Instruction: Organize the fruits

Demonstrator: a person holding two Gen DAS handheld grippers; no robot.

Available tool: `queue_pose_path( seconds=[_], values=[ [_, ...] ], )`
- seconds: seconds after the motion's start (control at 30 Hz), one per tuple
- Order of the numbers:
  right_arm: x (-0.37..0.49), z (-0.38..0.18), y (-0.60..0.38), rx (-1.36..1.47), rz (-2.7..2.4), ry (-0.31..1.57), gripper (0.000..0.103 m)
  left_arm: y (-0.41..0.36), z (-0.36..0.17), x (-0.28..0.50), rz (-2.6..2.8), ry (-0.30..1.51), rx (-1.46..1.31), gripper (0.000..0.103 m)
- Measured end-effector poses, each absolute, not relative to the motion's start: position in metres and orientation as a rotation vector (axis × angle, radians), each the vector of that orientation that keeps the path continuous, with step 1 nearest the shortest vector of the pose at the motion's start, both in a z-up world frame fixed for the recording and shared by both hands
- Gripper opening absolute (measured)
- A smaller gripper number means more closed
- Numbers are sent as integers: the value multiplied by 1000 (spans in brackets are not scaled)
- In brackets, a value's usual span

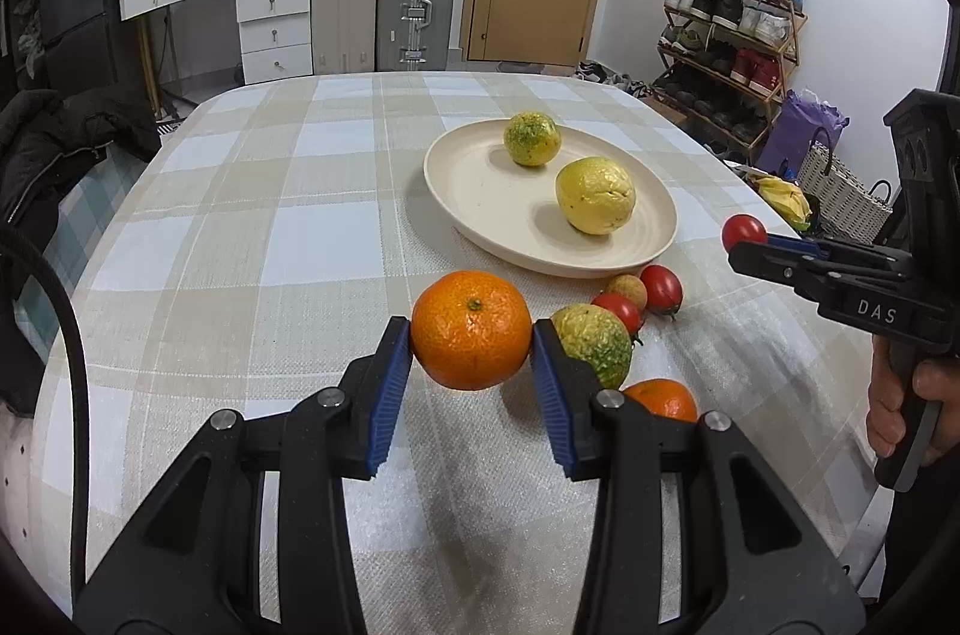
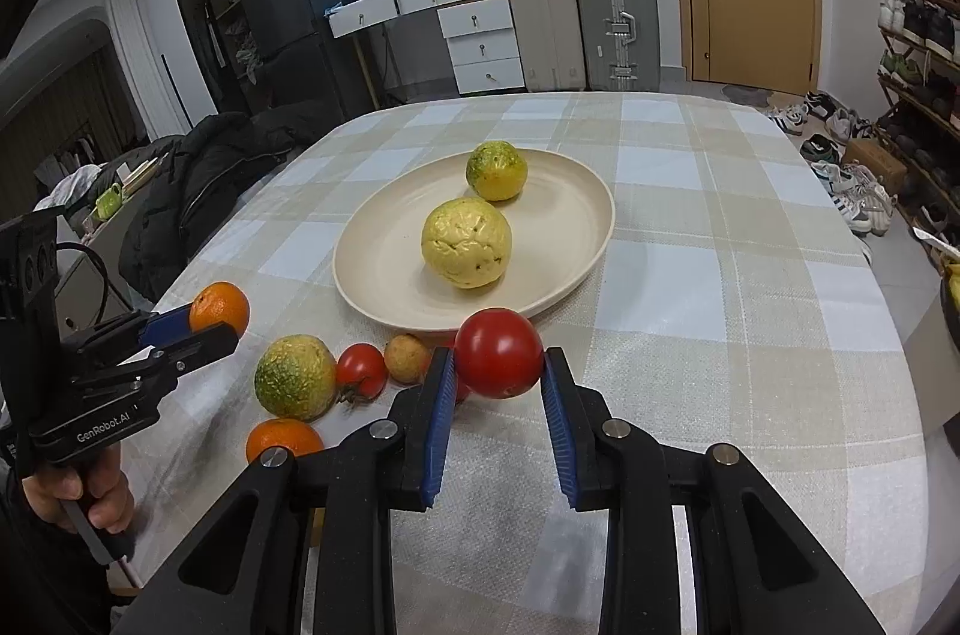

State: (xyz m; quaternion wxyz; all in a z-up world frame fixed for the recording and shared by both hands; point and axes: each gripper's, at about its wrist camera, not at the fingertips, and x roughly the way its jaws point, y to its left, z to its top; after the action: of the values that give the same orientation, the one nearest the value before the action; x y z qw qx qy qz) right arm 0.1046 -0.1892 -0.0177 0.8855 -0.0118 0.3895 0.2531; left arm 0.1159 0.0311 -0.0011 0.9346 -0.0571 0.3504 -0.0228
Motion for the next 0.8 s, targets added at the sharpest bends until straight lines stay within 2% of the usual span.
queue_pose_path(
  seconds=[0.8],
  values=[
    [125, -7, -197, 50, 524, 805, 30, 7, 16, 157, -81, 703, -93, 38]
  ],
)
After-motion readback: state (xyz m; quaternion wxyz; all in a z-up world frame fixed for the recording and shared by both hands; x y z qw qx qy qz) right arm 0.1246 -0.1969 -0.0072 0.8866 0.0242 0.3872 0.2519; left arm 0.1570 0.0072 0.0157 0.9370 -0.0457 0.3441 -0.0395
